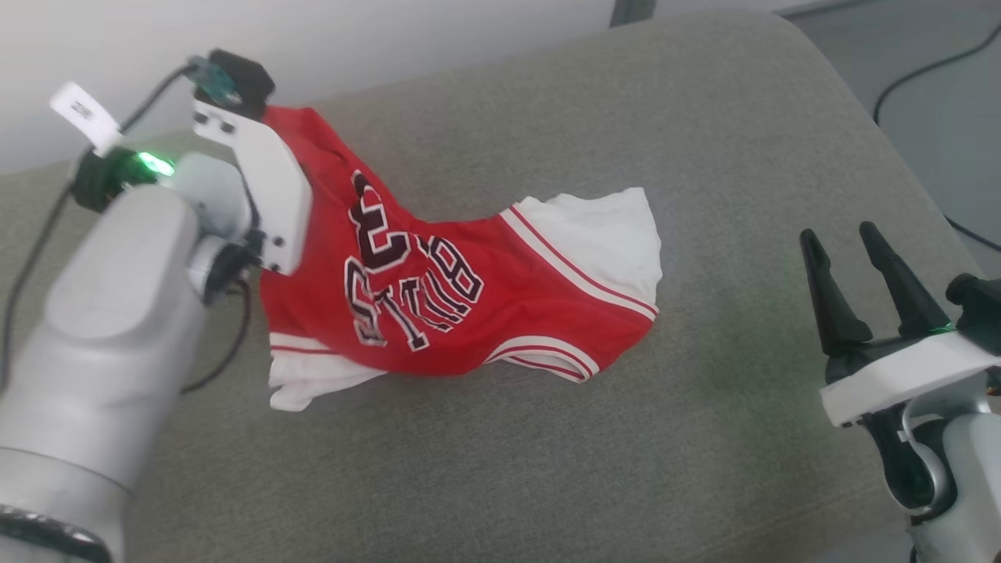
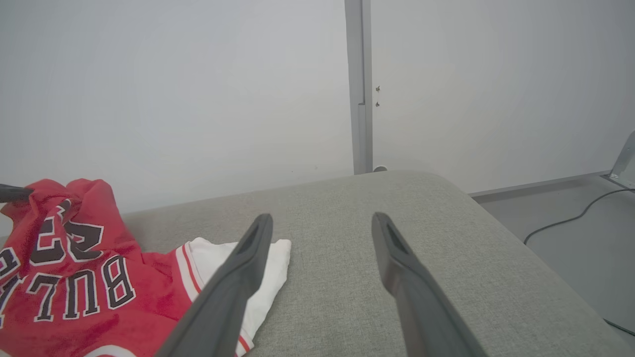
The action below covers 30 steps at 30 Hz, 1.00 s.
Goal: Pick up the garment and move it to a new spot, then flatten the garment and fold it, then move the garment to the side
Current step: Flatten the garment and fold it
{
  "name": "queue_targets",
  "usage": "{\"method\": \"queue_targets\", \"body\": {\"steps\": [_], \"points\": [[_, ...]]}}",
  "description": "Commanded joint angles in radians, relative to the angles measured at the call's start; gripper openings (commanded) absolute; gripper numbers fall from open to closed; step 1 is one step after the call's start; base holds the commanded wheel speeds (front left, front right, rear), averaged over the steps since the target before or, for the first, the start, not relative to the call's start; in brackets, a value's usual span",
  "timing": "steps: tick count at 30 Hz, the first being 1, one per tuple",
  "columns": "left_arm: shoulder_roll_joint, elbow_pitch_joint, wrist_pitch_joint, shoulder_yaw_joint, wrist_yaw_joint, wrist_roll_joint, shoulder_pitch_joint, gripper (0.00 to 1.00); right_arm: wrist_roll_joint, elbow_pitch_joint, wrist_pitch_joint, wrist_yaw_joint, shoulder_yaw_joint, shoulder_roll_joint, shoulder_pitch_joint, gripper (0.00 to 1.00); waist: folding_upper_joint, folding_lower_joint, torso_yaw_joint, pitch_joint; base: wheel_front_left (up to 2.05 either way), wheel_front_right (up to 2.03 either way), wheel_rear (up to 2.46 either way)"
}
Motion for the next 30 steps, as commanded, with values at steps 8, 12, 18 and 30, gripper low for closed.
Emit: {"method": "queue_targets", "body": {"steps": [8, 12, 18, 30], "points": [[-0.101, 0.108, -0.051, -0.068, -0.025, -0.069, -0.034, 0.00, 0.022, 0.028, -0.025, 0.000, 0.024, 0.000, -0.037, 1.00, -0.0001, 0.0000, -0.025, 0.031, 0.00, 0.00, 0.00], [-0.144, 0.031, -0.045, -0.169, -0.026, -0.160, -0.049, 0.00, 0.024, 0.043, -0.034, 0.000, 0.022, -0.005, -0.042, 1.00, -0.0001, 0.0000, -0.022, 0.031, 0.00, 0.00, 0.00], [-0.147, -0.072, -0.014, -0.345, -0.026, -0.259, -0.063, 0.00, 0.029, 0.051, -0.040, 0.000, 0.025, 0.005, -0.052, 1.00, -0.0001, 0.0000, -0.016, 0.036, 0.00, 0.00, 0.00], [-0.077, -0.105, -0.032, -0.510, -0.027, -0.393, -0.108, 1.00, 0.021, 0.076, -0.057, 0.000, 0.023, -0.006, -0.040, 1.00, -0.0001, 0.0000, 0.017, 0.001, 0.00, 0.00, 0.00]]}}
